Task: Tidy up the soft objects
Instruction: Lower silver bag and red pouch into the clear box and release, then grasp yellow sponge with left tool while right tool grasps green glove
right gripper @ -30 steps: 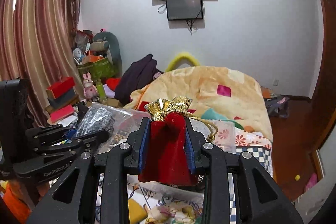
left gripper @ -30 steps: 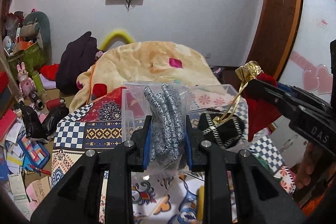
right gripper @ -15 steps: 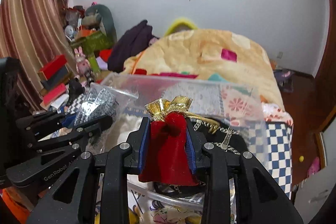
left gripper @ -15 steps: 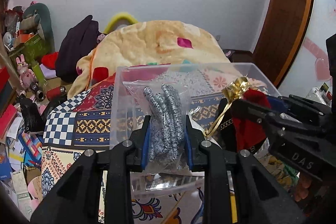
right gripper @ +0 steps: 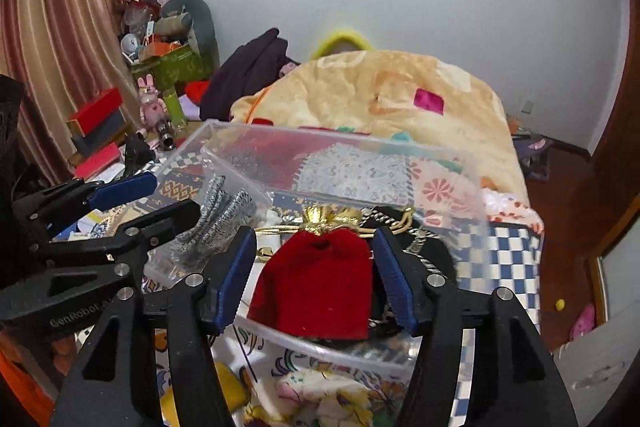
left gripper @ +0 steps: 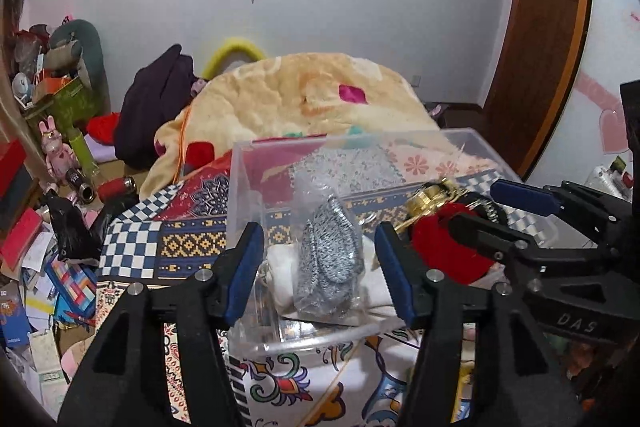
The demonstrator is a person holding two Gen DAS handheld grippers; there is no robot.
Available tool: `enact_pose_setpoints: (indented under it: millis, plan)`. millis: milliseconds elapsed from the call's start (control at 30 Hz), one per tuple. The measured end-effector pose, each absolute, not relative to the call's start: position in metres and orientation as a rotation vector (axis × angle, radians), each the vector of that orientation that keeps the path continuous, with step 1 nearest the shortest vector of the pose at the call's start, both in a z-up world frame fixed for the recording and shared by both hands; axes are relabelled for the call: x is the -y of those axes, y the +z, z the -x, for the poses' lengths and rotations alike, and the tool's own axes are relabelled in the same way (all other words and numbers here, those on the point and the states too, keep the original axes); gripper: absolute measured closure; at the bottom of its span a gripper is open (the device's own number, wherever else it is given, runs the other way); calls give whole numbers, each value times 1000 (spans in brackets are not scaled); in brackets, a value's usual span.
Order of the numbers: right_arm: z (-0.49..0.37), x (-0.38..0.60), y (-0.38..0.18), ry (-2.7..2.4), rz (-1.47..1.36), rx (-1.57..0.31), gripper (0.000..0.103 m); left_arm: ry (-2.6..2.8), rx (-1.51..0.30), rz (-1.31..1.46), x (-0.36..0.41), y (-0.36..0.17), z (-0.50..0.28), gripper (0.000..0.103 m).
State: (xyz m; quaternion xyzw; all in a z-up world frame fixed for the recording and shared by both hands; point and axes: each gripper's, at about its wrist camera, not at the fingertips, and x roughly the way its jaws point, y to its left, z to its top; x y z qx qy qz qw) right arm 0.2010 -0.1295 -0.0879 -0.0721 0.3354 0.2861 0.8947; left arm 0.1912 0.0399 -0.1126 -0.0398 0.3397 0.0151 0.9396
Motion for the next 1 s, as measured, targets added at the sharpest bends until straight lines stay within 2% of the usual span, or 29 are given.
enact_pose_setpoints:
  millis: [133, 300, 367, 467, 700, 1000]
  plan:
    - [-189, 144, -70, 587, 135, -637, 38, 12, -644, 109, -41, -92, -176, 39]
    - [-172, 162, -51, 574, 121, -564, 34, -17, -577, 124, -37, -68, -152, 32]
    - [-164, 171, -48, 566, 116, -541, 29, -31, -558, 126, -33, -63, -142, 28]
    - [-155, 179, -49, 551, 119, -528, 28, -55, -554, 120, -27, -63, -131, 24]
    - [-139, 199, -76, 504, 148, -572, 28, -92, -617, 90, -4, -89, -115, 22]
    - [-135, 217, -133, 481, 125, -748, 28, -124, -754, 99, 15, -141, -113, 22]
